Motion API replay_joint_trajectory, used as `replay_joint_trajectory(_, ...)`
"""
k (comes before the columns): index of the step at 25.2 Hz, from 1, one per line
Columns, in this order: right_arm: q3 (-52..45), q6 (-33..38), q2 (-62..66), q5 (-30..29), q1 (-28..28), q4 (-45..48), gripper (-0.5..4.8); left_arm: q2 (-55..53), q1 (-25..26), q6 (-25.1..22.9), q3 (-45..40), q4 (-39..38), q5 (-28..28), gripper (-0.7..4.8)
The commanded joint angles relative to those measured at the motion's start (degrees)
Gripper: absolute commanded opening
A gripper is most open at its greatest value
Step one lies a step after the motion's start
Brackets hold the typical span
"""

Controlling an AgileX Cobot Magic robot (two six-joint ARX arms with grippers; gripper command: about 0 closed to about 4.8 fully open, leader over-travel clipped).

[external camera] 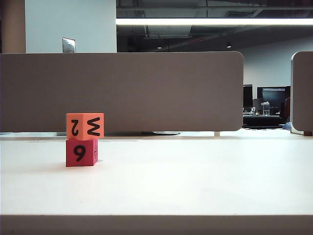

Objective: Stack the letter block on the right onto the letter block on the left.

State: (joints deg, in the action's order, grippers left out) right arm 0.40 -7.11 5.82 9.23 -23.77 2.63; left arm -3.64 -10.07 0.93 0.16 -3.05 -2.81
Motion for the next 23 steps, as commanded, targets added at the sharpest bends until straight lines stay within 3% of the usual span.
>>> replay_joint_trajectory(1,-0.28,-0.22,0.79,-7.19,6.73,1.11,-0.03,-0.04,0.02,-0.31,0.22,0.85,0.07,-0.06)
replay_joint_trajectory(5,-0.31,-0.02,0.87,-13.99,15.65,1.07,-0.03,-0.04,0.07,-1.11,0.2,0.44,2.01,-0.06)
replay_joint_trajectory(11,-0.31,2.38,0.83,-12.94,22.21,1.05,-0.03,-0.04,0.11,-3.76,0.2,0.31,4.33,-0.06)
replay_joint_trajectory(15,-0.31,2.64,0.83,-12.96,25.0,1.03,-0.03,-0.04,0.59,-3.93,0.2,-0.2,6.71,-0.06)
replay_joint_trajectory(23,-0.31,2.62,0.61,-13.2,25.38,0.94,-0.02,0.02,1.75,-2.21,0.22,-3.61,8.98,-0.05)
